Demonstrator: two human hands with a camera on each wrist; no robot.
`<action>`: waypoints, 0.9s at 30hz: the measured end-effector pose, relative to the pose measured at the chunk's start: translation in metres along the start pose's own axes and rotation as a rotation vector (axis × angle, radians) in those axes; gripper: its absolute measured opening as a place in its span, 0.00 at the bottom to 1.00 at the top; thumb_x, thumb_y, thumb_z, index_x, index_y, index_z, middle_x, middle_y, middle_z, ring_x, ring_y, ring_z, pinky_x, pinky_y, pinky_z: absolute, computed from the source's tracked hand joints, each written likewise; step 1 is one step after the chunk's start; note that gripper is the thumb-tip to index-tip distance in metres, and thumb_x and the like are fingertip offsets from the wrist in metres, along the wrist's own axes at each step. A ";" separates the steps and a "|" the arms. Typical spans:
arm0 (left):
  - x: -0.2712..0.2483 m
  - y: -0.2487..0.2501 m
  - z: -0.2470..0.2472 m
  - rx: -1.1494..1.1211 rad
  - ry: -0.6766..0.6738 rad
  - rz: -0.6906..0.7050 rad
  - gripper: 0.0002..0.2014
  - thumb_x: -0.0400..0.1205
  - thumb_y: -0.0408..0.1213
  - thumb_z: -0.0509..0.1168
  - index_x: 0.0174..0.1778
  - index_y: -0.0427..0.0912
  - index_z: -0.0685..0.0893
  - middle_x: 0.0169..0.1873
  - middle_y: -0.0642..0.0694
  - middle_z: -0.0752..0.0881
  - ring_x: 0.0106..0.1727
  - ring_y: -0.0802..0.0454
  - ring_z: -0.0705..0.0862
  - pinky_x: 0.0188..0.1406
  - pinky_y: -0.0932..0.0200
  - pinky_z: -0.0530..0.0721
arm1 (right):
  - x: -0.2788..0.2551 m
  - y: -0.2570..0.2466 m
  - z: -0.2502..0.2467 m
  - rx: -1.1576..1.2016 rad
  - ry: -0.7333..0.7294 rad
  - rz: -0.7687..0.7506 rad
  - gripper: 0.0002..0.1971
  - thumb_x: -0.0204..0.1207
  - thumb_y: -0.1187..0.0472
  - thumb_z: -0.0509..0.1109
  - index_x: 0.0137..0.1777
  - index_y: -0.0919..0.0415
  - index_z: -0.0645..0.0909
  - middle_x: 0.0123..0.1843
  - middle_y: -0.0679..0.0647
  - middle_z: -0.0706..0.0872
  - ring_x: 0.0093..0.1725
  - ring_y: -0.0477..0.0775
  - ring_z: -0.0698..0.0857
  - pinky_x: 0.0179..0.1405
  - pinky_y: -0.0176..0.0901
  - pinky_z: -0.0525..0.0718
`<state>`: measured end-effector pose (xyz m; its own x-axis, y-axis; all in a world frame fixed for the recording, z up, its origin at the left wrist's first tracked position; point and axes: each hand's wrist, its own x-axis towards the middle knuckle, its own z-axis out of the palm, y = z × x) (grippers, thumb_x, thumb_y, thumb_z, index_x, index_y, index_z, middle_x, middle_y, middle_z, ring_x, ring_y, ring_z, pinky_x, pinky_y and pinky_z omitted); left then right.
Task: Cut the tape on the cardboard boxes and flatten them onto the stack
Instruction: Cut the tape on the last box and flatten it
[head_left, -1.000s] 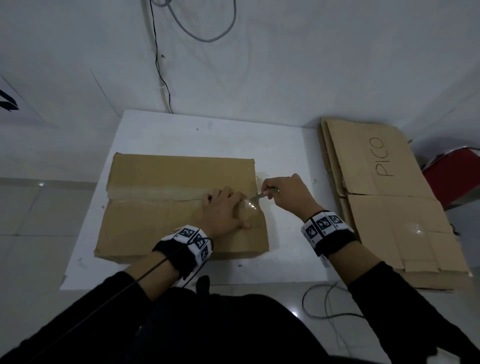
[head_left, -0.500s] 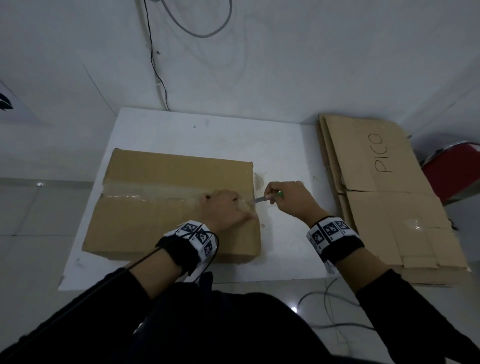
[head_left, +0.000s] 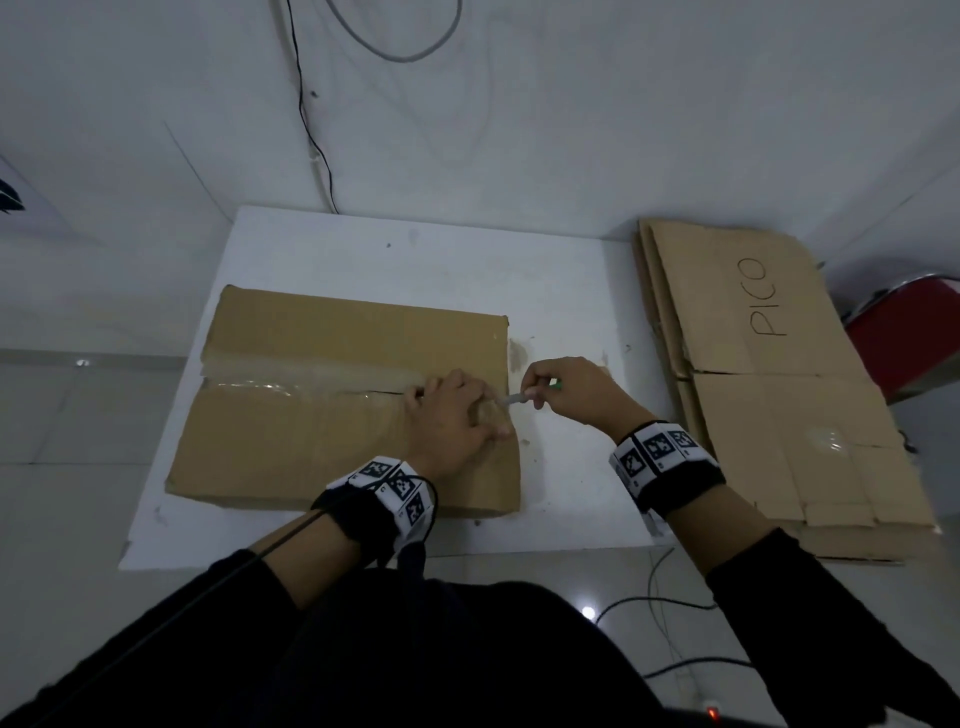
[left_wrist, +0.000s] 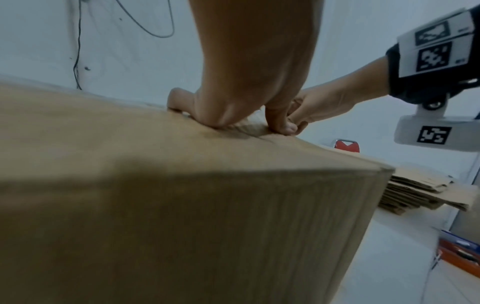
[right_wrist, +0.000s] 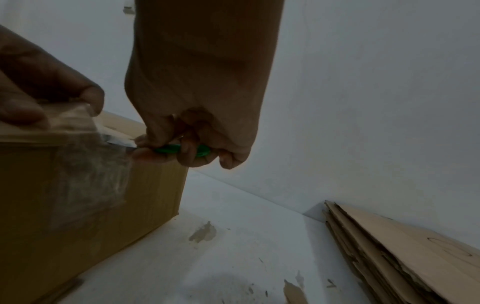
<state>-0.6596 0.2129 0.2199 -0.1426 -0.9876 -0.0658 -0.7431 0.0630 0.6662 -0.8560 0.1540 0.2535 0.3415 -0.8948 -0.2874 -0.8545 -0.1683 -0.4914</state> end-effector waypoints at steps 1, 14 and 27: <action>0.000 -0.002 0.000 0.007 0.010 0.006 0.18 0.70 0.59 0.73 0.51 0.58 0.81 0.51 0.58 0.75 0.58 0.53 0.69 0.60 0.48 0.61 | 0.002 -0.001 0.003 0.004 0.003 -0.004 0.08 0.80 0.60 0.68 0.42 0.48 0.86 0.36 0.42 0.89 0.35 0.34 0.81 0.35 0.33 0.71; 0.002 -0.009 -0.014 0.029 -0.060 -0.023 0.28 0.67 0.61 0.76 0.56 0.48 0.82 0.54 0.52 0.79 0.61 0.51 0.74 0.63 0.54 0.61 | -0.006 -0.007 0.010 -0.112 0.116 -0.038 0.08 0.79 0.61 0.67 0.42 0.49 0.86 0.34 0.41 0.89 0.33 0.40 0.82 0.49 0.45 0.76; 0.003 -0.008 -0.005 -0.051 0.029 -0.059 0.28 0.62 0.54 0.81 0.54 0.44 0.86 0.49 0.52 0.77 0.58 0.49 0.74 0.66 0.47 0.68 | 0.001 -0.011 0.016 -0.093 0.057 -0.065 0.07 0.78 0.59 0.68 0.41 0.47 0.86 0.33 0.38 0.88 0.38 0.41 0.85 0.53 0.45 0.79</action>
<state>-0.6511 0.2092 0.2181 -0.0806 -0.9931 -0.0850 -0.7150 -0.0018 0.6991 -0.8402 0.1618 0.2458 0.3763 -0.9027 -0.2088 -0.8650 -0.2615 -0.4283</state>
